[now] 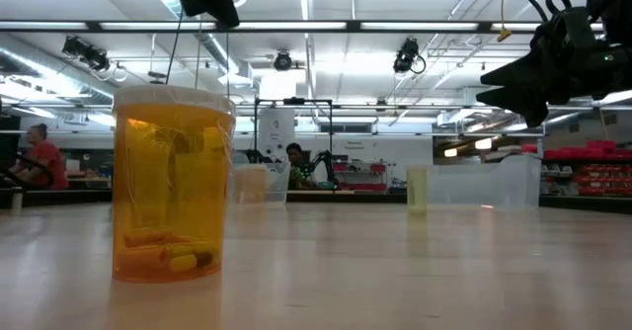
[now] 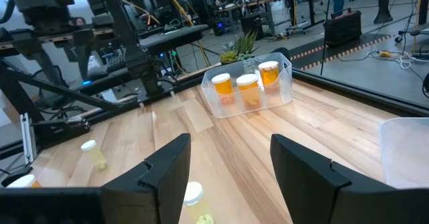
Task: Pick and place medicine bottles into bin by pill shape (circle, oval)
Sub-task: Put the large orange pill bottle into the left transparent bin
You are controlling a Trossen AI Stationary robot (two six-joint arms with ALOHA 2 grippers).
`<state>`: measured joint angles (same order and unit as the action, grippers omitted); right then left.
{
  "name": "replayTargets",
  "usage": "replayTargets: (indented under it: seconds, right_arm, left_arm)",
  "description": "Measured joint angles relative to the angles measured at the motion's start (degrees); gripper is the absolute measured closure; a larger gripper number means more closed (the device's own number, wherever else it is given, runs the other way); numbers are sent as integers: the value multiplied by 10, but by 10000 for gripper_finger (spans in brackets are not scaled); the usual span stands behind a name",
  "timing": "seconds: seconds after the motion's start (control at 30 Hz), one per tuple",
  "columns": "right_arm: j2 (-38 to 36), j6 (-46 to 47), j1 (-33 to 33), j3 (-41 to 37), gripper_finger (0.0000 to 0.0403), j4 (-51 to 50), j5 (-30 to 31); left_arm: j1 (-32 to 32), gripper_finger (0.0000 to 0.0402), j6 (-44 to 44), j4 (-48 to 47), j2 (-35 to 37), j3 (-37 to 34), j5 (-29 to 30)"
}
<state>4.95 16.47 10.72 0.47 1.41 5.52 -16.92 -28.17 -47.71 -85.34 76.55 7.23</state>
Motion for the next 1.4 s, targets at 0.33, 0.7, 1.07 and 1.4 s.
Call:
replayTargets:
  seconds: [0.33,0.7,1.07,1.4]
  right_arm:
    - [0,0,0,0,189,0,0]
    - [0,0,0,0,189,0,0]
    - [0,0,0,0,189,2,0]
    - [4,0,0,0,189,1,0]
  left_arm:
    - [-24,220,-44,24,-2,0,1]
    - [-42,193,-77,34,-5,0,33]
    - [-60,191,-102,48,-35,0,28]
    - [-71,191,-107,60,-44,0,25]
